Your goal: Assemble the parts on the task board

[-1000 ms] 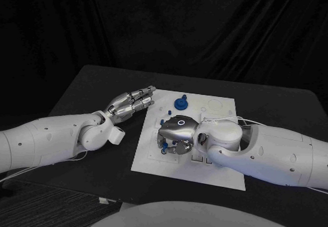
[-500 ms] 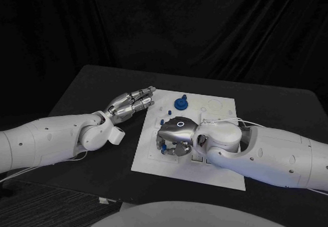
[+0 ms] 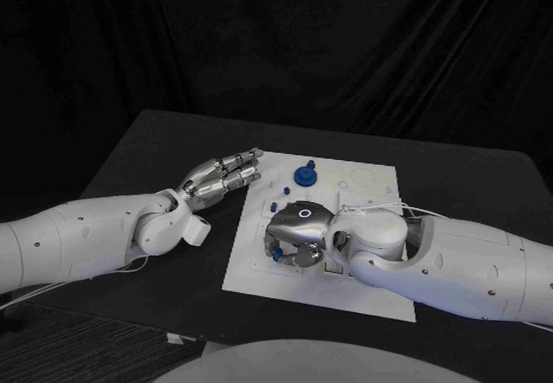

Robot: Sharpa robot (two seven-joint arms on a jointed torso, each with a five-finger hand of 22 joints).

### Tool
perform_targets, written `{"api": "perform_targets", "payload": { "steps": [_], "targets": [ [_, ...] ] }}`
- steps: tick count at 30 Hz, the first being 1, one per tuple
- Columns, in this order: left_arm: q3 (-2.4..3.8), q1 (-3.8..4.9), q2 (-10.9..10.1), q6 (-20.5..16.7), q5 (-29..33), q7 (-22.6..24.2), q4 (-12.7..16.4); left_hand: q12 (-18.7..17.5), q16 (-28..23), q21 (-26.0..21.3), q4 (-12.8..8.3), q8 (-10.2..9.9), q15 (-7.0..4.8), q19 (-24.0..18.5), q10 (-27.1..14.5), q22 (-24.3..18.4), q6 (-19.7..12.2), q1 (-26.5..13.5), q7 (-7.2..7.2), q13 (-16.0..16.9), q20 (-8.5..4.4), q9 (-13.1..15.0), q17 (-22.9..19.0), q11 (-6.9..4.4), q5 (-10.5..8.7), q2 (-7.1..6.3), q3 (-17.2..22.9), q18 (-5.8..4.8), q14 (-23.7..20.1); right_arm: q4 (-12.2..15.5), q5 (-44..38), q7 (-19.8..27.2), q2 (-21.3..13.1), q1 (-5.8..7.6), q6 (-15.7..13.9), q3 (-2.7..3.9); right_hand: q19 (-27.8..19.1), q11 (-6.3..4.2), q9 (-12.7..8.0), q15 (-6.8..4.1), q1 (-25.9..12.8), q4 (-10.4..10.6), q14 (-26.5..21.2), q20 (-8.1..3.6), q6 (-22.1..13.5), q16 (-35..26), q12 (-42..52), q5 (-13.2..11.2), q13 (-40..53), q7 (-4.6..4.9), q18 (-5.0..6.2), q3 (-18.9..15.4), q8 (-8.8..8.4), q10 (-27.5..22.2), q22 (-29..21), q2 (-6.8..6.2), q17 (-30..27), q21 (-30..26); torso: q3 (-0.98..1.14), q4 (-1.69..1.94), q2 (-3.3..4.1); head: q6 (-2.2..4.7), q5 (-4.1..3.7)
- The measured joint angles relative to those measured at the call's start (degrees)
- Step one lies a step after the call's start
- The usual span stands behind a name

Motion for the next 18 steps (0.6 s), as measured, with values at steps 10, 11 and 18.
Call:
{"api": "perform_targets", "payload": {
  "steps": [10,11,18],
  "targets": [
    [0.00,-0.23,0.0,0.3,0.0,-0.2,-0.2,0.0,0.0,0.0,-0.2,0.0,0.08,-0.2,0.0,0.1,0.0,0.0,0.00,0.0,0.21,0.0,0.0,0.00,0.00,0.00,0.2,0.00,0.1,0.0,0.0,-0.3,-0.3,-0.10,0.2,-0.04,-3.0,0.54,-1.8,1.20,-1.9,-0.2,-2.6,0.94,-8.9,-1.8,-4.4,-1.4,-0.3,-0.08,0.51,-0.6,-2.88,-8.5,0.0,-0.81,-1.8,-5.2,0.00,0.00,0.00,0.00,0.05],
    [0.00,-0.24,0.0,0.3,0.0,-0.2,-0.2,0.0,0.0,0.0,-0.2,0.0,0.08,-0.2,0.0,0.1,0.0,0.0,0.00,0.0,0.21,0.0,0.0,0.00,0.00,0.00,0.2,0.00,0.1,0.0,0.0,-0.3,-0.3,-0.12,0.2,-0.05,-3.8,0.78,-2.3,1.04,-2.0,-0.2,-3.3,0.93,-11.4,-2.5,-5.1,-2.0,-0.4,-0.66,0.98,-1.6,-2.88,-11.3,0.0,-0.84,-2.4,-6.8,0.00,0.00,0.00,0.00,0.05],
    [0.00,-0.34,0.1,0.4,0.0,-0.3,-0.3,0.0,0.0,0.0,-0.2,0.0,0.08,-0.2,0.0,0.1,0.0,0.0,0.00,0.0,0.21,0.0,0.0,0.00,0.00,0.00,0.2,0.00,0.1,0.4,0.0,-0.5,-1.0,-0.17,0.4,-0.07,-7.0,1.81,-5.0,2.03,3.0,9.8,-7.8,1.85,-26.8,-4.9,-4.3,-3.2,-0.4,-4.76,1.85,-16.6,-2.88,-28.3,0.0,-2.45,-6.2,-15.1,0.00,0.00,0.00,0.00,0.05]
  ]
}}
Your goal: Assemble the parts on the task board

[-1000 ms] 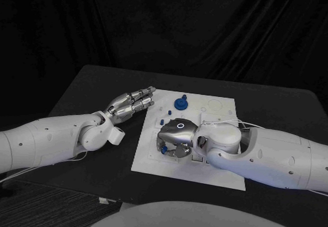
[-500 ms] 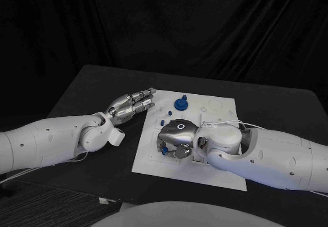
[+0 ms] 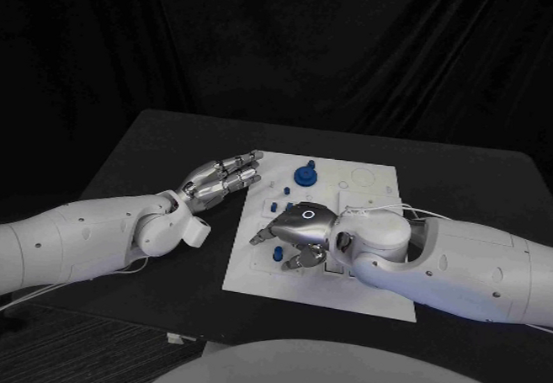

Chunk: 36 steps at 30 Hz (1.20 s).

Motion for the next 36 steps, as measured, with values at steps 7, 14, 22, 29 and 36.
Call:
{"api": "perform_targets", "payload": {
  "steps": [7,14,22,29,36],
  "targets": [
    [0.01,-0.04,-0.2,0.0,0.0,-0.1,0.0,0.0,0.0,0.0,0.0,0.0,0.00,0.2,0.0,0.1,0.0,0.2,0.00,0.0,0.21,0.0,0.0,0.00,0.00,0.22,0.0,0.00,0.0,2.2,0.0,0.1,-3.2,0.60,-1.3,-0.08,-0.2,-0.64,0.0,0.01,-0.6,2.6,-1.0,0.21,-0.1,-0.8,2.8,-3.9,0.2,-0.25,0.00,-2.5,0.00,-2.2,0.0,-2.39,-1.2,-1.1,0.00,0.00,0.01,0.00,0.10],
    [0.01,-0.07,-0.5,0.0,0.0,-0.1,0.0,0.0,0.0,0.0,0.0,0.0,0.00,0.2,0.0,0.1,0.0,0.2,0.00,0.0,0.21,0.0,0.0,0.00,0.00,0.22,0.0,0.00,0.0,6.6,1.0,0.9,-9.9,6.12,-8.1,-0.02,-0.2,-0.89,0.8,-0.03,-3.4,2.4,-1.0,0.19,6.1,0.4,7.1,-4.3,1.1,1.38,-0.01,-1.6,1.41,-0.4,0.0,-1.19,-0.5,-1.7,0.01,0.00,-0.01,0.00,-0.57],
    [0.00,-0.08,-0.5,0.0,0.0,-0.1,0.0,0.0,0.0,0.0,0.0,0.0,0.00,0.2,0.0,0.2,0.0,0.2,0.00,0.0,0.21,0.0,0.0,0.00,0.00,0.22,0.0,0.00,0.0,10.0,8.4,1.5,-18.1,12.54,-15.1,0.07,3.6,-4.90,3.6,-2.46,-2.9,-1.6,4.0,-1.63,18.1,8.5,64.6,-1.3,46.3,3.74,0.44,0.0,5.16,16.0,0.0,4.33,8.5,2.1,0.01,-0.01,-0.01,0.00,-2.45],
    [0.00,-0.09,-0.5,0.0,0.0,0.0,-0.1,0.0,0.0,0.0,0.0,0.0,0.00,0.2,0.0,0.2,0.0,0.2,0.00,0.0,0.21,0.0,0.0,0.00,0.23,0.22,0.0,0.00,0.0,9.7,13.0,-3.4,-22.4,13.68,-11.3,0.01,13.5,-6.70,6.8,-4.00,-18.7,2.1,12.2,-3.70,28.7,34.5,84.1,1.2,71.0,1.46,-5.96,-1.1,7.89,43.4,0.0,5.47,30.8,51.2,0.01,-0.01,-0.07,0.00,-3.92],
    [0.00,-0.10,-0.5,0.0,0.0,0.0,-0.1,0.0,0.0,0.0,0.0,0.0,0.00,0.2,0.0,0.2,0.0,0.2,0.00,0.0,0.21,0.0,0.0,0.00,0.23,0.22,0.0,0.00,0.0,8.8,14.5,-13.2,-23.7,11.67,0.6,-0.04,13.7,-8.33,9.2,-5.95,-38.6,2.7,12.3,-5.14,35.2,34.5,84.1,1.3,71.0,-0.64,-6.36,0.7,9.70,43.4,0.0,2.85,30.8,56.2,-0.05,-0.05,-0.18,0.00,-4.98]
  ]
}}
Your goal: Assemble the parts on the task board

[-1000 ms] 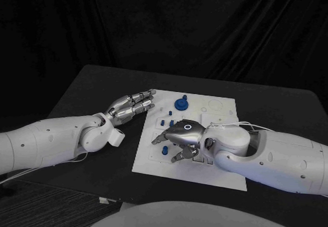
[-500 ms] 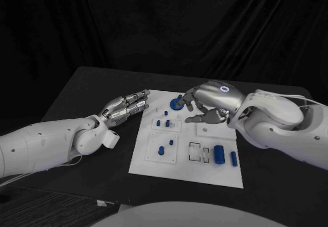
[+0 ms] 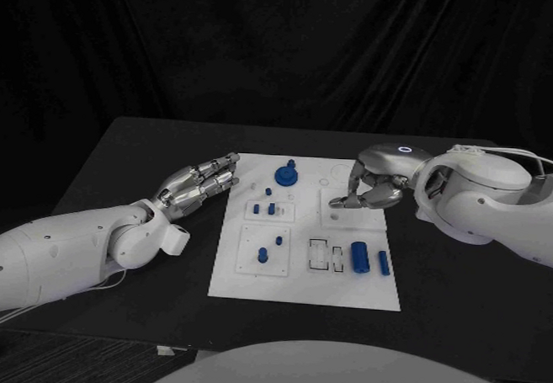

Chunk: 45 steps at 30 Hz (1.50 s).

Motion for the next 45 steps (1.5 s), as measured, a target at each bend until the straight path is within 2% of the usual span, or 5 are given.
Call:
{"api": "perform_targets", "payload": {
  "steps": [7,13,15,20,45],
  "targets": [
    [0.00,-0.06,0.1,0.0,0.0,0.0,0.0,0.0,0.0,0.0,0.0,0.0,0.00,0.0,0.0,0.1,0.0,0.0,0.00,0.0,0.00,0.0,0.0,0.00,0.00,0.00,0.0,0.00,0.0,-0.9,1.4,-8.0,0.4,-1.71,9.6,-0.02,-0.2,-1.80,4.0,-1.45,-4.8,0.0,0.0,-1.22,5.3,0.0,0.0,-1.6,0.0,-2.00,0.01,0.0,2.81,0.0,0.0,-0.24,0.0,1.0,0.07,-0.02,0.08,0.00,-0.88],
    [0.00,-0.13,0.1,0.0,0.0,0.0,0.0,0.0,0.0,0.2,0.0,0.0,0.00,0.2,0.0,0.1,0.0,-0.2,0.00,0.0,0.21,0.0,0.0,0.00,0.00,0.24,0.0,0.00,0.0,-1.2,2.9,-12.2,1.0,-2.55,13.8,0.00,0.0,-2.76,9.0,-2.35,-5.7,-0.3,0.1,-2.25,6.1,0.0,0.0,-1.8,0.0,-2.80,-0.05,0.8,4.80,-0.1,0.0,0.55,0.0,4.8,0.10,-0.02,0.14,0.00,-1.12],
    [0.00,-0.13,0.1,0.0,0.0,0.0,0.0,0.0,0.0,0.2,0.0,0.0,0.00,0.2,0.0,0.1,0.0,-0.2,0.00,0.0,0.21,0.0,0.0,0.00,0.00,0.24,0.0,0.00,0.0,-1.3,3.5,-13.6,1.2,-2.73,15.0,0.01,0.0,-2.89,10.7,-2.35,-5.4,-0.2,0.1,-2.25,6.2,0.0,0.0,-1.8,0.0,-2.92,-0.89,0.9,5.46,0.0,0.0,0.80,0.0,5.3,0.10,-0.02,0.14,0.00,-1.16],
    [0.00,-0.16,0.1,0.0,0.0,0.0,-0.1,0.0,0.0,0.2,0.0,0.0,0.00,0.2,0.0,0.1,0.0,-0.2,0.00,0.0,0.21,0.0,0.0,0.00,0.00,0.24,0.0,0.00,0.0,-1.6,5.0,-16.2,1.3,-3.15,17.1,0.01,0.0,-2.97,14.0,-2.35,-4.0,-0.4,0.1,-2.25,4.6,0.0,0.0,-0.5,0.0,-3.24,-0.88,1.7,5.46,0.1,0.0,2.28,0.0,4.9,0.08,-0.02,0.14,0.00,-1.19],
    [0.00,-0.44,0.3,0.0,0.0,0.0,-0.5,0.0,0.0,0.2,0.0,0.0,0.20,0.2,0.0,0.1,0.0,-0.2,0.00,0.0,0.21,0.0,0.0,0.00,0.00,0.23,0.0,0.00,0.2,-1.8,8.7,-19.7,1.9,-5.51,18.6,0.01,0.0,-2.74,16.6,-2.02,-3.0,-0.4,0.0,-2.24,-0.4,-1.1,0.0,0.4,0.0,-1.75,-0.86,2.0,2.61,-0.1,0.0,2.49,0.0,0.8,0.04,0.01,0.10,0.00,-1.10]
  ]
}}
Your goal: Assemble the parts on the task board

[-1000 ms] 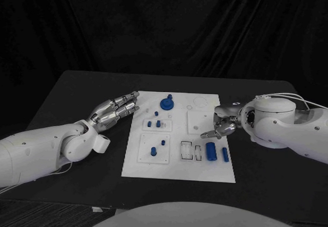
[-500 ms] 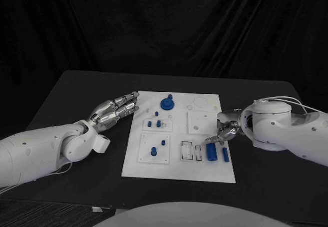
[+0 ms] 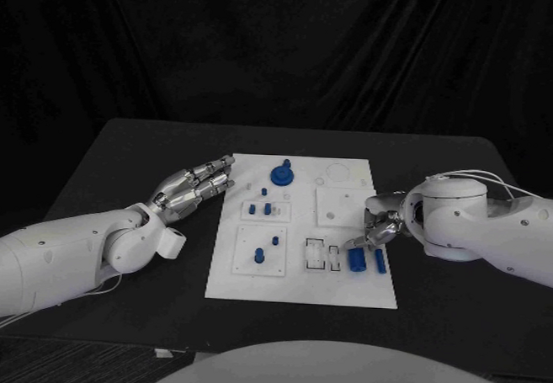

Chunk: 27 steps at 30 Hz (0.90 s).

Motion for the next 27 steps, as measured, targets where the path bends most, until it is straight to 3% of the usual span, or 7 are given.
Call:
{"api": "perform_targets", "payload": {
  "steps": [7,11,15,16,19,25,27],
  "targets": [
    [0.00,-0.09,0.1,0.0,0.0,0.0,-0.1,0.0,0.0,0.0,-0.2,0.0,0.00,-0.2,0.0,0.0,0.0,0.0,0.00,0.0,0.20,0.0,0.0,0.00,0.24,0.00,0.2,0.00,0.0,-0.2,0.7,0.0,0.5,-0.65,-0.7,0.00,-0.1,0.21,0.3,0.04,0.0,0.0,0.0,0.36,-0.4,-0.1,0.0,0.0,0.0,0.19,0.00,0.0,-0.22,0.2,0.0,-0.02,0.0,-0.3,0.00,-0.01,0.00,0.00,0.01],
    [0.00,-0.14,0.1,0.0,0.0,0.0,-0.2,0.0,0.0,0.0,-0.2,0.0,0.02,-0.2,0.0,0.0,0.0,0.0,0.00,0.0,0.22,0.0,0.0,0.00,0.24,0.00,0.2,0.00,0.0,-0.4,1.2,0.1,0.7,-1.17,-1.3,0.01,0.0,0.42,1.8,0.25,4.8,-0.8,-0.2,0.42,-1.5,-0.3,0.0,6.5,0.0,0.31,0.00,1.1,-0.91,0.0,0.0,0.14,0.0,-1.3,0.00,-0.02,-0.01,0.00,0.13],
    [0.00,-0.21,0.1,0.1,0.0,-0.1,-0.2,0.0,0.0,0.0,-0.2,0.0,0.21,0.0,0.0,0.0,0.0,0.0,0.00,0.0,0.41,0.0,0.0,0.00,0.24,0.00,0.2,0.00,-0.2,-0.6,2.2,0.1,0.9,-1.53,-1.9,0.06,-0.2,0.48,3.2,0.41,7.1,-1.5,0.0,0.63,-2.6,-0.6,0.0,10.4,0.0,0.50,0.13,1.8,-1.45,0.1,0.0,-0.09,0.0,-2.1,0.00,-0.02,-0.01,0.00,0.21],
    [0.00,-0.23,0.1,0.1,0.0,-0.1,-0.3,0.0,0.0,0.0,-0.2,0.0,0.21,0.0,0.0,0.0,0.0,0.0,0.00,0.0,0.41,0.0,0.0,0.00,0.24,0.00,0.2,0.00,-0.2,-0.6,2.6,0.1,1.0,-1.59,-2.1,0.09,-0.2,0.54,3.4,0.42,7.5,-1.7,0.0,0.66,-2.9,-0.7,0.0,11.1,0.0,0.59,0.93,2.0,-1.55,0.1,0.0,-0.19,0.0,-2.3,0.00,-0.02,-0.01,0.00,0.22],
    [0.00,-0.29,0.1,0.1,0.0,-0.1,-0.3,0.0,0.0,0.0,-0.2,0.0,0.21,0.0,0.0,0.0,0.0,0.0,0.00,0.0,0.41,0.0,0.0,0.00,0.24,0.00,0.2,0.00,-0.2,-0.6,3.5,0.1,1.1,-1.69,-2.4,0.14,-0.5,0.95,4.5,0.64,8.9,-3.3,0.0,0.95,-4.4,-1.0,0.0,16.1,0.0,0.97,0.94,2.8,-2.32,0.1,0.0,-0.73,0.0,-2.9,0.00,-0.02,0.00,0.00,0.23],
    [0.00,-0.35,0.1,0.1,0.0,-0.1,-0.4,0.0,0.0,0.0,-0.2,0.0,0.21,0.0,0.0,0.0,0.0,0.3,0.00,0.0,0.41,0.0,0.0,0.00,0.24,0.26,0.2,0.00,-0.2,-0.7,4.9,0.1,1.2,-1.73,-2.4,0.21,-0.9,1.46,6.4,1.17,9.9,-3.6,-0.1,1.34,-6.9,-1.7,0.0,23.2,0.0,1.73,0.94,2.8,-3.39,0.0,0.0,-0.68,0.0,-4.4,-0.01,-0.02,0.00,0.00,0.35],
    [0.00,-0.37,0.1,0.1,0.0,-0.2,-0.4,0.0,0.0,0.0,-0.2,0.0,0.21,0.0,0.0,0.0,0.0,0.3,0.00,0.0,0.41,0.0,0.0,0.00,0.24,0.26,0.2,0.00,-0.2,-0.7,5.3,0.1,1.2,-1.73,-2.4,0.22,-0.9,1.47,7.2,1.18,10.3,-3.6,-0.1,1.34,-7.2,-1.8,0.0,25.5,0.0,1.61,0.94,2.8,-3.50,0.0,0.0,-0.75,0.0,-4.6,-0.01,-0.02,0.00,0.00,0.38]
  ]
}}
